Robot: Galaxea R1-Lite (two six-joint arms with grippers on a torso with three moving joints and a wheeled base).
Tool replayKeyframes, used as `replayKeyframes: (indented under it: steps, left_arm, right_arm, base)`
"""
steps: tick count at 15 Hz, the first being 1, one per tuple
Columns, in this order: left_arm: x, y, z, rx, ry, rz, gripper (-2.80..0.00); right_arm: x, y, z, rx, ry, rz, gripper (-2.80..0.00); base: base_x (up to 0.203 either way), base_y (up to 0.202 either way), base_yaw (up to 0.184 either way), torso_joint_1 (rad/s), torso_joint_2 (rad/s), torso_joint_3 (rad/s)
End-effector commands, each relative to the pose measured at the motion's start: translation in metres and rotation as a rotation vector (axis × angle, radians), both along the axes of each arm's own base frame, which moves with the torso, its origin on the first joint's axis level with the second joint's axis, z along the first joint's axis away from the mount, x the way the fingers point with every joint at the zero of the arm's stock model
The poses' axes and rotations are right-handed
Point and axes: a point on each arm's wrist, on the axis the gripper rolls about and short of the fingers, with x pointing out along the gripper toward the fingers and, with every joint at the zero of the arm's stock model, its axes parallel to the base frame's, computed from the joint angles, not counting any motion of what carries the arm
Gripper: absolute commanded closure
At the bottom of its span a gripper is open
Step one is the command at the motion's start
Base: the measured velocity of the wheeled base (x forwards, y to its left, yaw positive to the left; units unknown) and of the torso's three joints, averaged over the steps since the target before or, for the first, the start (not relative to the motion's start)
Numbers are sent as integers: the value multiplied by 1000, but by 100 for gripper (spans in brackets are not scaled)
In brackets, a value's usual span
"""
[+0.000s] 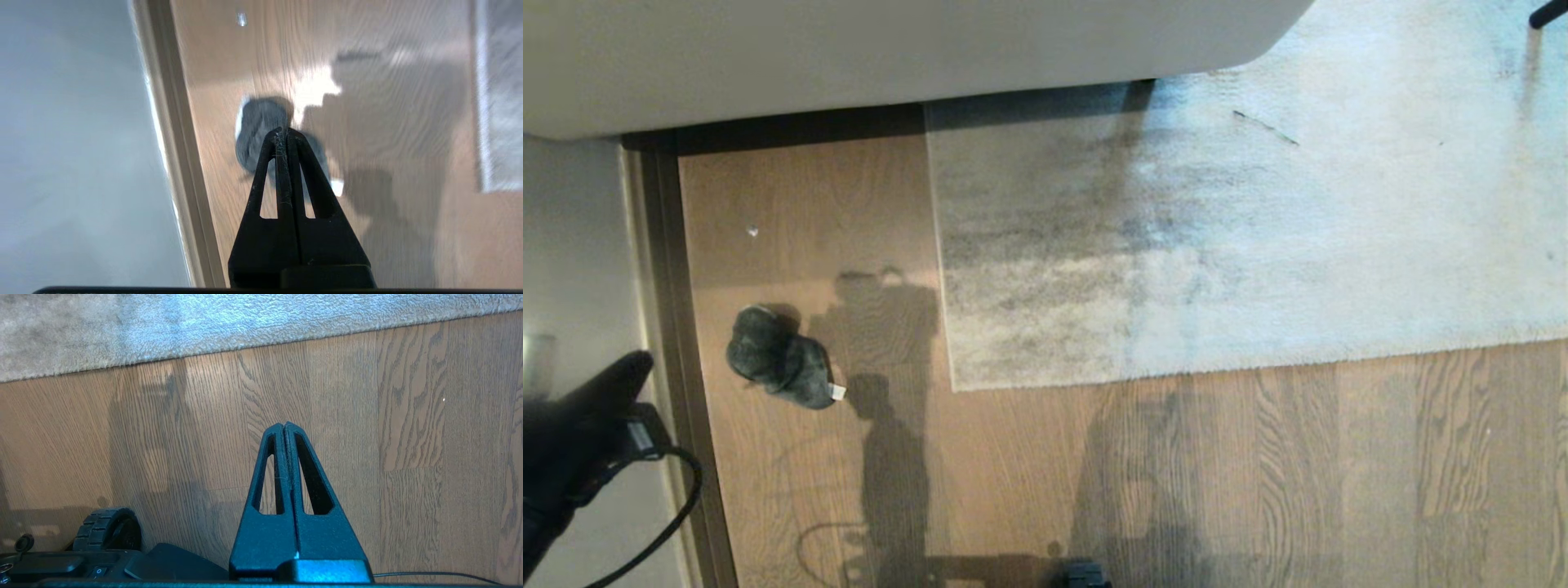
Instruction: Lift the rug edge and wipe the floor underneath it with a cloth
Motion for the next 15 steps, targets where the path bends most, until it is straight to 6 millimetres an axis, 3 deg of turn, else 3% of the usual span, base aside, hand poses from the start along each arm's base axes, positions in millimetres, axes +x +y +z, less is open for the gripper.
replayKeyframes:
  steps: [1, 5, 10, 15]
  left_arm:
    - [-35, -8, 21, 6, -116, -5, 0]
    - [-90, -22, 18, -39, -103, -32, 0]
    - [-149, -35, -23, -91, 3, -202, 0]
    - [-181, -35, -62, -128, 34, -217, 0]
  right_arm:
    - [0, 0, 0, 0, 1, 0, 0]
    - [0, 0, 0, 0, 2, 0, 0]
    - [0, 0, 0, 0, 1, 0, 0]
    - [0, 0, 0, 0, 1, 0, 0]
  base:
    - [0, 0, 0, 0, 0, 0]
    - [0, 0, 0, 0, 0, 0]
    - [0, 0, 0, 0, 0, 0]
    - [0, 0, 0, 0, 0, 0]
